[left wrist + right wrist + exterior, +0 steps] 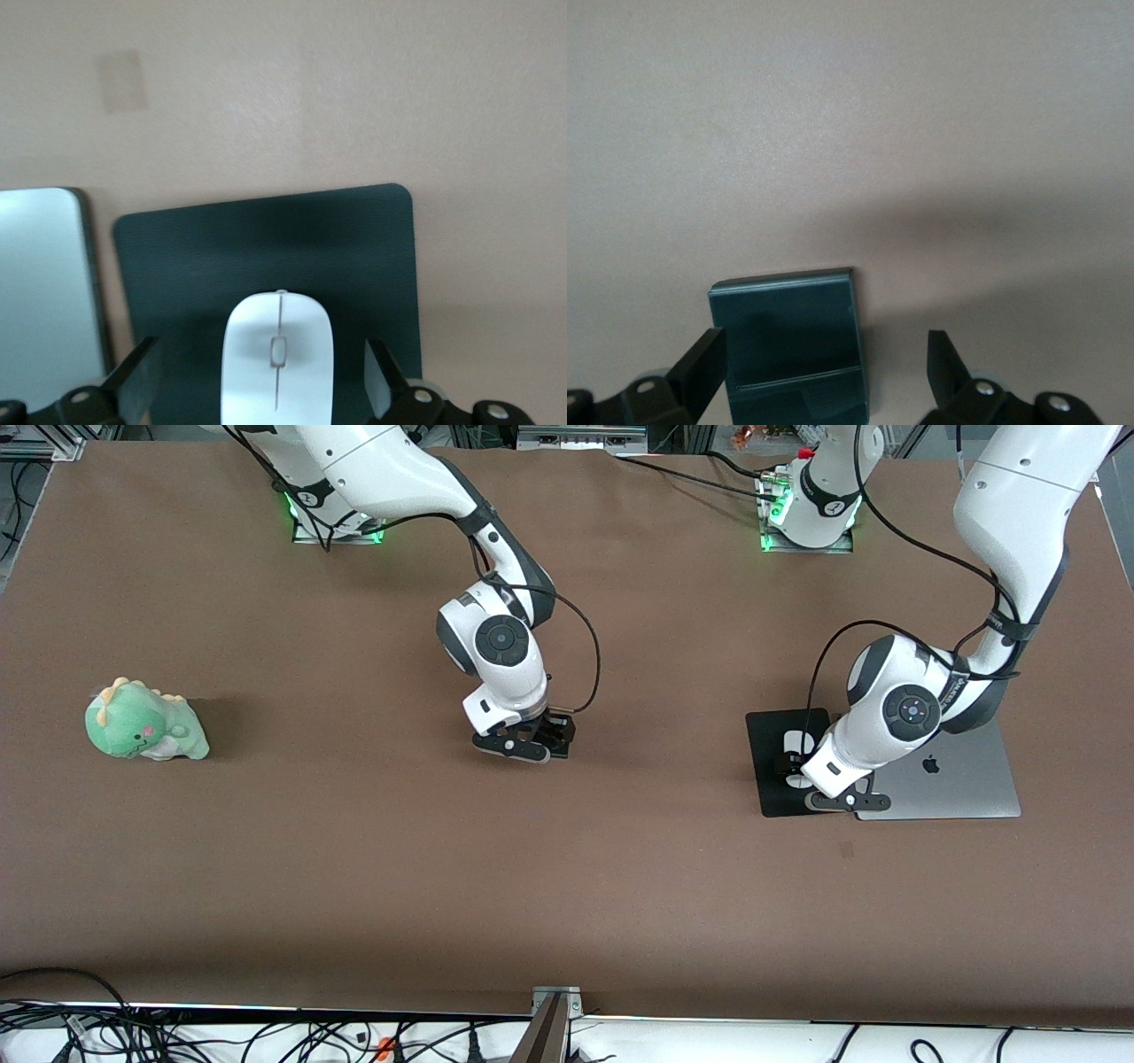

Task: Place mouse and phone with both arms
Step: 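Lower the mouse onto the pad while the right gripper grasps the phone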

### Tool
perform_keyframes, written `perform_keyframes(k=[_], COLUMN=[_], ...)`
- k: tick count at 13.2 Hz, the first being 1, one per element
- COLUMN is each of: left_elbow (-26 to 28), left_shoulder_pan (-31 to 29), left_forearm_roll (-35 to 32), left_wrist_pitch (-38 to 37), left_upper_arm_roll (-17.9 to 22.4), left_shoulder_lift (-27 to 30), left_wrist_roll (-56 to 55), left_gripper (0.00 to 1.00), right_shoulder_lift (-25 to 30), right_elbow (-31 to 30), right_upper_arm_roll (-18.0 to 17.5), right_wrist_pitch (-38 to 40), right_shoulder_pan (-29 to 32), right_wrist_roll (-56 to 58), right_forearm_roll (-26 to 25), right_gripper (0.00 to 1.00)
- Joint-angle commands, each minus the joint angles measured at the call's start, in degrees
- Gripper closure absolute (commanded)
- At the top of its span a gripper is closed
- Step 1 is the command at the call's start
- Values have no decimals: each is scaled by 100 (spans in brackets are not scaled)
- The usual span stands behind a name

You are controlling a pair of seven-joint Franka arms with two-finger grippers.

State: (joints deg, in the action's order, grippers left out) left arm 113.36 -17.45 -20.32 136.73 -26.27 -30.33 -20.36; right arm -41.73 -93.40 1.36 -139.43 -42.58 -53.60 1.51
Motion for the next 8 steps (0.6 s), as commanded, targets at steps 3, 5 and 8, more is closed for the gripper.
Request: perform_keyframes(k=[3, 5, 8], left_elbow=[54, 20, -610], left_shoulder_pan=[-48, -48, -22], left_forearm_roll=[-59, 211, 730], left_wrist_pitch=[-751, -954, -1830], left_upper_arm_roll=[-308, -361, -370], left_shoulder_lift=[1054, 1485, 1802], left_wrist_roll=[-65, -65, -65], left_gripper=[0, 0, 0], right_shoulder_lift=[-283, -388, -547], right_elbow=[305, 428, 648], right_upper_arm_roll=[66, 66, 66], right_wrist_pitch=[-50, -58, -137], right_shoulder_pan=[-163, -198, -207], right_wrist_roll=[-98, -107, -151], right_forearm_roll=[-239, -230, -239], right_gripper=[0, 0, 0])
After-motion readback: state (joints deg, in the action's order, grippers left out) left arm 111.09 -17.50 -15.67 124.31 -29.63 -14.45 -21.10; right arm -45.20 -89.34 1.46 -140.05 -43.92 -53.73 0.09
